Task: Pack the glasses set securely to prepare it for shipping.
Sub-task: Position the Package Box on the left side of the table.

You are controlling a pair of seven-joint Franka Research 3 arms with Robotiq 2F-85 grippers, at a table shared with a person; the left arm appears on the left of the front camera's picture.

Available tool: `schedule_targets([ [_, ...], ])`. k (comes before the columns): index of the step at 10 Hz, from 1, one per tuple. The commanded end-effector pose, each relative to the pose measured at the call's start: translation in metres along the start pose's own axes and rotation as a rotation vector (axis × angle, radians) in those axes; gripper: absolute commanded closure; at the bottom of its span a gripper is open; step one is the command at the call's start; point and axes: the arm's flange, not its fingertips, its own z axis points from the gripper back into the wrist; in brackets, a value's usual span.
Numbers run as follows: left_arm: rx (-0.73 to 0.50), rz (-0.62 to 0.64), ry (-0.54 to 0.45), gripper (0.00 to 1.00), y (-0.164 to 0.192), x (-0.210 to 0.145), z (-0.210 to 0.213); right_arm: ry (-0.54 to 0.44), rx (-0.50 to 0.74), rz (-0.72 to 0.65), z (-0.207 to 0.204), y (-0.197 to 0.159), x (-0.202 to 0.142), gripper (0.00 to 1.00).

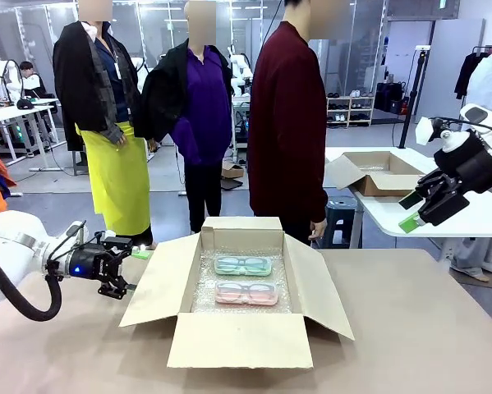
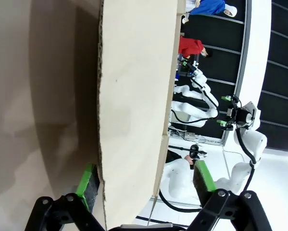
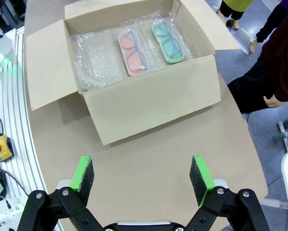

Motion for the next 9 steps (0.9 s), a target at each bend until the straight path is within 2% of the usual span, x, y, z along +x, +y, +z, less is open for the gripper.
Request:
schedule_targets([
  [1,-0.05,0.024,-0.02,0.3,0.0003,-0.0007,0.0007,0.002,-0.011,-0.025,0.0,0.0003,0.0051,0.0],
  [3,-0.059,0.02,-0.027,0.86,-0.0016,-0.0005,0.0025,0.002,-0.011,-0.025,0.0,0.0003,0.0051,0.0],
  [4,-0.065,0.016,-0.017,1.0,-0.0009,-0.0011,0.0026,0.002,-0.011,-0.025,0.0,0.0003,0.0051,0.0],
  [5,-0.085,0.009,-0.014,1.0,-0.0022,-0.0015,0.0059,0.002,-0.011,-0.025,0.0,0.0003,0.0051,0.0],
  [6,-0.086,-0.003,-0.022,0.84,-0.0038,-0.0015,0.0075,0.002,-0.011,-0.025,0.0,0.0003,0.0051,0.0],
  [8,-0.09,-0.003,-0.014,1.0,-0.0032,-0.0018,0.0079,0.002,-0.011,-0.025,0.0,0.0003,0.0051,0.0],
  [9,-0.089,-0.002,-0.014,1.0,-0.0028,-0.0016,0.0092,0.002,-0.011,-0.025,0.0,0.0003,0.0051,0.0],
])
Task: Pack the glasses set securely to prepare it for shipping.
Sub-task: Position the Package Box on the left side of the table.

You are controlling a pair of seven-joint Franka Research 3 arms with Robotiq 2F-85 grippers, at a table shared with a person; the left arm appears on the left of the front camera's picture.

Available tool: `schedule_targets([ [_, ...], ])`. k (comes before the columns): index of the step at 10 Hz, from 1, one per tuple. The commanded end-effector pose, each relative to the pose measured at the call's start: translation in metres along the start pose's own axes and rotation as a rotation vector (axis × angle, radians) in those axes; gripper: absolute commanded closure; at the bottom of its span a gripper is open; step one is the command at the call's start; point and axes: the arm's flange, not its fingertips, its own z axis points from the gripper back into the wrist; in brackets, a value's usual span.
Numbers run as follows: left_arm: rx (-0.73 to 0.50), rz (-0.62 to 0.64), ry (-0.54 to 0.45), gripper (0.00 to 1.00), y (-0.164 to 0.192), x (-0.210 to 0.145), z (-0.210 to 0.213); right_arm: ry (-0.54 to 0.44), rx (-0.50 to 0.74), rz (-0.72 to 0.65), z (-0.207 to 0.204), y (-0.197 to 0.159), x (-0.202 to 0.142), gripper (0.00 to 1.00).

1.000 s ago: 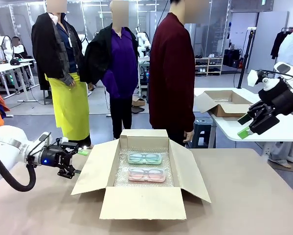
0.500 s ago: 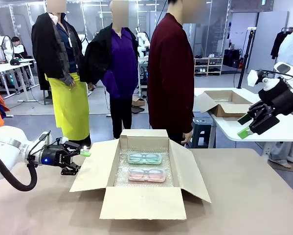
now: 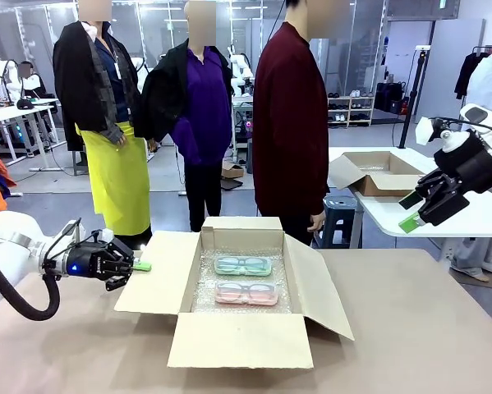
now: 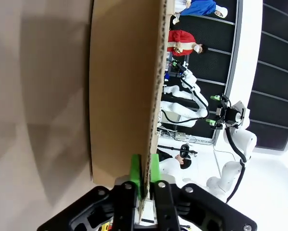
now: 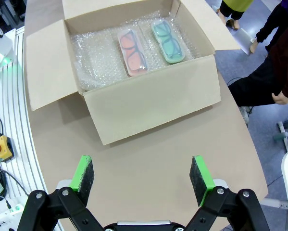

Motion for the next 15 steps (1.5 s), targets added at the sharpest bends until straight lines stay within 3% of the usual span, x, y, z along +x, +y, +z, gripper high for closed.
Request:
schedule_targets([
  [1,-0.048,0.001,0.006,1.0,0.0,0.0,0.003,0.002,-0.011,-0.025,0.0,0.0,0.005,0.0],
  [4,-0.053,-0.025,-0.001,1.0,-0.002,0.001,0.006,0.002,-0.011,-0.025,0.0,0.0,0.005,0.0],
  [7,-0.056,-0.101,0.097,1.0,-0.009,0.006,0.016,0.002,-0.011,-0.025,0.0,0.0,0.005,0.0],
  [11,-0.036,-0.121,0.034,1.0,-0.017,0.013,0.086,0.002,-0.011,-0.025,0.0,0.0,0.005,0.0],
  [15,0.024,-0.134,0.067,1.0,-0.013,0.01,0.165,0.002,-0.011,-0.025,0.0,0.0,0.005,0.0],
])
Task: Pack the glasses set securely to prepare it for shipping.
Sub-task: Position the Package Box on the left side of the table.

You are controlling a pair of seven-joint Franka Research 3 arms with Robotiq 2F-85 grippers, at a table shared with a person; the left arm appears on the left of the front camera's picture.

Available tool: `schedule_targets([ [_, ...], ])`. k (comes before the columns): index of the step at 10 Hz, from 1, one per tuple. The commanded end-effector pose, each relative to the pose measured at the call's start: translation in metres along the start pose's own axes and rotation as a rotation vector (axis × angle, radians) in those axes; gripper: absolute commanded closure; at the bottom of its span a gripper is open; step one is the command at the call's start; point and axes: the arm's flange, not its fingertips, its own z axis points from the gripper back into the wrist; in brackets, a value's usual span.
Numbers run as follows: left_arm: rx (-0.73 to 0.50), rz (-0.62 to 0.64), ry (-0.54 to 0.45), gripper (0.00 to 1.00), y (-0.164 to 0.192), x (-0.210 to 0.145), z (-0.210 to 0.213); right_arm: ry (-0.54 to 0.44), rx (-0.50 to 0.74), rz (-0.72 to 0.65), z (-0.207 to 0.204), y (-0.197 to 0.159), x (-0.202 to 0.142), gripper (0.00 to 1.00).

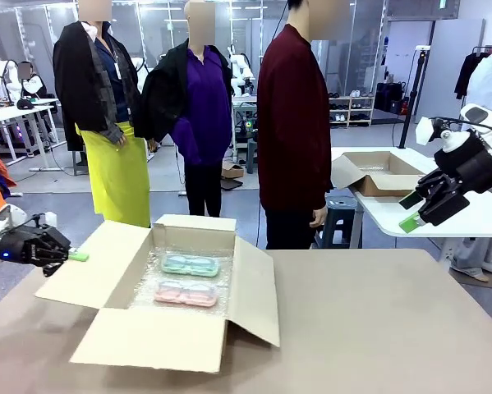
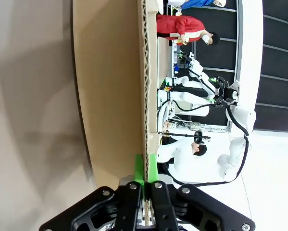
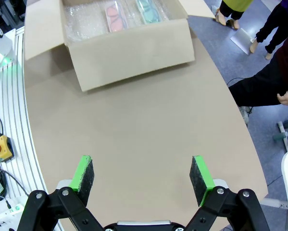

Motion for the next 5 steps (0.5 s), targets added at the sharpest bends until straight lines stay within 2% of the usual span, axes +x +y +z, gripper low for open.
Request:
schedule_targets([
  [1,-0.011,-0.02,0.026,1.0,0.002,0.004,0.04,0.002,-0.01,-0.024,0.0,0.0,0.005,0.0],
  [5,0.04,-0.049,-0.021,1.0,0.006,-0.015,0.123,0.002,-0.01,-0.024,0.0,0.0,0.005,0.0],
])
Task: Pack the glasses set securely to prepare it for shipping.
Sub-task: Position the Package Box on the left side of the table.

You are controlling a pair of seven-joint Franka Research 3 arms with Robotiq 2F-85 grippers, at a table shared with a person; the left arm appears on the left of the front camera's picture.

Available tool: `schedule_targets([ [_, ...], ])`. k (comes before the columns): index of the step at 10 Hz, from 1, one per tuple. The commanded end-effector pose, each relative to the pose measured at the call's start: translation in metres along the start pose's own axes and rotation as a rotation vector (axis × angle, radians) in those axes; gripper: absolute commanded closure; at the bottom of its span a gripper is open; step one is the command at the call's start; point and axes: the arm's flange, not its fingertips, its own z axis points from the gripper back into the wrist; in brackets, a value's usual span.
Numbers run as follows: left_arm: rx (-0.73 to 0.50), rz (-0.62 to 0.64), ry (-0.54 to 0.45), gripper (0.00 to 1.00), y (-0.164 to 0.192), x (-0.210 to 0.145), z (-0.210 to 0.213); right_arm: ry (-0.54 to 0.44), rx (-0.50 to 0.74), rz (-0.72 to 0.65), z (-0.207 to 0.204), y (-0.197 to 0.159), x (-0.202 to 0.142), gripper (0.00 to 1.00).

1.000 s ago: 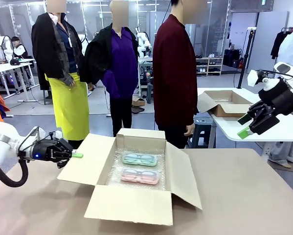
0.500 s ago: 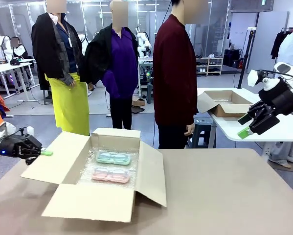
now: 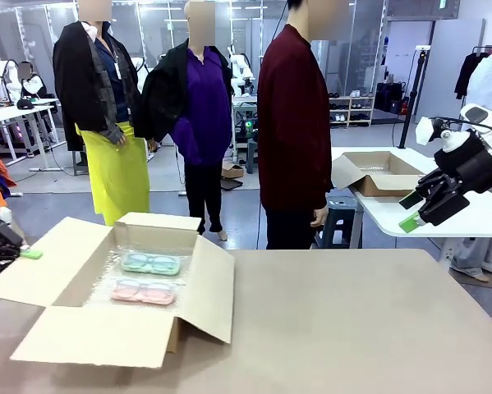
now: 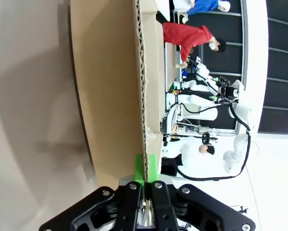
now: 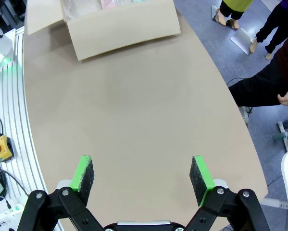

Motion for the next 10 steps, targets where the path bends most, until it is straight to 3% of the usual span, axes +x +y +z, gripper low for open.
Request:
schedule_targets([
  [1,-0.021,-0.039,0.04,1.0,0.008,-0.007,0.035,0.002,-0.01,-0.024,0.0,0.0,0.005,0.0],
  [5,-0.022,-0.012,-0.003,1.0,0.033,-0.024,0.082,0.002,-0.01,-0.024,0.0,0.0,0.005,0.0],
  [10,-0.027,-0.03,-0.038,1.0,0.028,-0.026,0.083,0.002,-0.01,-0.024,0.0,0.0,0.005,0.0],
])
